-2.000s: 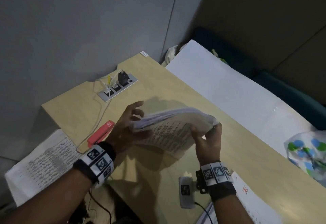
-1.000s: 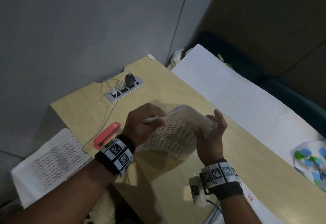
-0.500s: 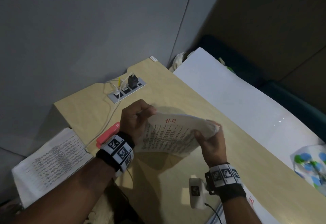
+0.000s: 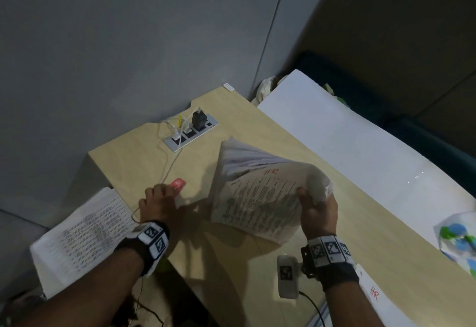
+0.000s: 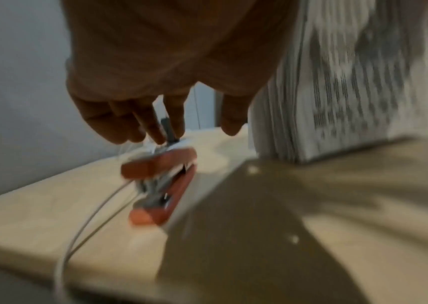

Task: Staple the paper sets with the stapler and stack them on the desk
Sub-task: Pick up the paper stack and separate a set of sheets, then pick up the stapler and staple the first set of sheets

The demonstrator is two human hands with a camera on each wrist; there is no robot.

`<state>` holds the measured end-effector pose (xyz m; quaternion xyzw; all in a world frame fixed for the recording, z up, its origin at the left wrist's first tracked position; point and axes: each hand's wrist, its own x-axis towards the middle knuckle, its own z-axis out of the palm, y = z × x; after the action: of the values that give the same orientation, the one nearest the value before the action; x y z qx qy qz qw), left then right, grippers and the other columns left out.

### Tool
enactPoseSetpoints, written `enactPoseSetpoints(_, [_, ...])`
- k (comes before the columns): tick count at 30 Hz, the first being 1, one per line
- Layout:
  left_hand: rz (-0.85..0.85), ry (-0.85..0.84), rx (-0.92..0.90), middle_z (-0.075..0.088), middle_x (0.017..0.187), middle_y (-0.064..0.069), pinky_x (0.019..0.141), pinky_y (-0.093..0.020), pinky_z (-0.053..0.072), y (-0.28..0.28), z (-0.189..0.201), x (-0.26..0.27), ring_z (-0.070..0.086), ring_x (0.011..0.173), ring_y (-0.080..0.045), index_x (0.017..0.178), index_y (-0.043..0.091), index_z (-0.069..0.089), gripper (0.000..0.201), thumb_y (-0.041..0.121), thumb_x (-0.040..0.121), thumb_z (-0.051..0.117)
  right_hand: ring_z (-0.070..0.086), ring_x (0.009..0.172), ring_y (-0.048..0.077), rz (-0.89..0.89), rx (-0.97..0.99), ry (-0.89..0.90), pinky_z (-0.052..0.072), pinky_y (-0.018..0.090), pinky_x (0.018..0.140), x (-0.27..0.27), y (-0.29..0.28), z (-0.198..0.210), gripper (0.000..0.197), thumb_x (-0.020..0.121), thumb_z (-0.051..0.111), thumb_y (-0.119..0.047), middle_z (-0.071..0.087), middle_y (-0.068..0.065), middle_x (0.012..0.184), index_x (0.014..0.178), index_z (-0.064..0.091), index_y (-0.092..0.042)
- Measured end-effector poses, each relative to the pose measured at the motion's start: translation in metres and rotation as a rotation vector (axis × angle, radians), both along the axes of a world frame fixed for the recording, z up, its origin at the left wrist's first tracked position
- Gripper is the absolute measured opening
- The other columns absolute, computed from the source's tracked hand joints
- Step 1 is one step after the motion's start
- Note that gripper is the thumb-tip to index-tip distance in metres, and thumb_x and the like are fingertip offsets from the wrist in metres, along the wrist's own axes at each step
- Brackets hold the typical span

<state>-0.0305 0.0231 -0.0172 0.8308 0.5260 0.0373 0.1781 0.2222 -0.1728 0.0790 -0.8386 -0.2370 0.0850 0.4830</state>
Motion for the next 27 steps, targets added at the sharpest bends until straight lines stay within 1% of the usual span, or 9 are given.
enactPoseSetpoints(4, [0.007, 0.076, 0.051, 0.053, 0.118, -0.009, 0.088, -0.045, 0.039, -0.016, -0.013, -0.009, 0.047, 0.106, -0.030, 0.112, 0.016, 0.059, 0.038, 0.018, 0.074, 0.064, 0.063, 0.103, 0.031, -0.082, 0.020, 0.032, 0.055, 0.051, 0.087, 0.010, -0.004, -0.003, 0.035, 0.090, 0.063, -0.024, 0.066, 0.009, 0.115, 0.124, 0.056, -0.017])
enactPoseSetpoints(9, [0.050, 0.114, -0.036, 0.051, 0.114, -0.016, 0.084, -0.042, 0.050, -0.005, -0.006, -0.001, 0.059, 0.096, -0.031, 0.115, 0.008, 0.053, 0.053, 0.021, 0.071, 0.078, 0.067, 0.099, 0.033, -0.123, -0.082, 0.147, 0.058, 0.054, 0.081, 0.015, -0.025, -0.038, 0.045, 0.084, 0.066, -0.046, 0.070, 0.009, 0.109, 0.122, 0.058, -0.023])
enactPoseSetpoints(11, [-0.004, 0.090, -0.056, 0.054, 0.110, -0.021, 0.083, -0.046, 0.051, -0.002, -0.007, 0.001, 0.058, 0.094, -0.038, 0.111, 0.005, 0.057, 0.049, 0.015, 0.069, 0.080, 0.066, 0.099, 0.034, -0.127, -0.194, 0.196, 0.057, 0.053, 0.084, 0.014, -0.031, -0.054, 0.042, 0.086, 0.066, -0.038, 0.070, 0.008, 0.110, 0.124, 0.058, -0.023])
enactPoseSetpoints(15, [0.091, 0.033, -0.323, 0.055, 0.116, -0.023, 0.089, -0.041, 0.044, -0.004, -0.012, 0.008, 0.054, 0.107, -0.039, 0.121, 0.000, 0.046, 0.038, 0.016, 0.087, 0.055, 0.065, 0.095, 0.033, -0.186, -0.325, 0.295, 0.053, 0.039, 0.082, 0.011, -0.040, -0.076, 0.035, 0.092, 0.061, -0.020, 0.070, 0.014, 0.110, 0.126, 0.058, -0.014])
enactPoseSetpoints(18, [0.077, -0.179, -0.418, 0.064, 0.085, -0.019, 0.068, -0.040, 0.051, -0.013, -0.001, 0.023, 0.064, 0.079, -0.036, 0.107, 0.009, 0.050, 0.019, 0.011, 0.090, 0.042, 0.060, 0.089, 0.030, -0.196, -0.442, 0.332, 0.043, 0.032, 0.076, 0.013, -0.048, -0.083, 0.032, 0.093, 0.059, -0.018, 0.068, 0.019, 0.112, 0.124, 0.060, -0.008])
enactPoseSetpoints(20, [0.105, -0.402, -0.556, 0.061, 0.068, -0.008, 0.057, -0.035, 0.049, -0.021, 0.013, 0.037, 0.061, 0.064, -0.029, 0.094, 0.010, 0.050, 0.008, 0.015, 0.093, 0.044, 0.059, 0.086, 0.027, -0.181, -0.458, 0.350, 0.046, 0.032, 0.074, 0.014, -0.047, -0.087, 0.032, 0.092, 0.059, -0.014, 0.069, 0.018, 0.109, 0.123, 0.061, -0.007])
enactPoseSetpoints(23, [-0.039, -0.635, -0.790, 0.061, 0.078, 0.002, 0.060, -0.029, 0.048, -0.032, 0.037, 0.060, 0.058, 0.068, -0.014, 0.096, 0.025, 0.055, 0.009, 0.032, 0.093, 0.051, 0.066, 0.088, 0.027, -0.094, -0.432, 0.338, 0.055, 0.030, 0.065, 0.012, -0.039, -0.087, 0.028, 0.089, 0.059, -0.007, 0.069, 0.007, 0.092, 0.117, 0.064, -0.005])
enactPoseSetpoints(25, [-0.122, -0.736, -0.920, 0.060, 0.096, 0.000, 0.073, -0.029, 0.054, -0.035, 0.042, 0.076, 0.059, 0.078, -0.010, 0.116, 0.024, 0.044, 0.034, 0.027, 0.086, 0.061, 0.069, 0.083, 0.025, -0.025, -0.430, 0.321, 0.057, 0.025, 0.060, 0.009, -0.032, -0.084, 0.022, 0.089, 0.062, -0.006, 0.068, 0.000, 0.081, 0.110, 0.066, -0.002])
enactPoseSetpoints(27, [-0.070, -0.839, -1.078, 0.059, 0.100, 0.004, 0.094, -0.046, 0.048, -0.036, 0.041, 0.088, 0.057, 0.086, -0.009, 0.134, 0.026, 0.024, 0.071, 0.006, 0.081, 0.066, 0.072, 0.081, 0.026, 0.014, -0.423, 0.334, 0.061, 0.032, 0.063, 0.006, -0.027, -0.080, 0.022, 0.087, 0.067, -0.011, 0.071, 0.004, 0.083, 0.107, 0.066, -0.002])
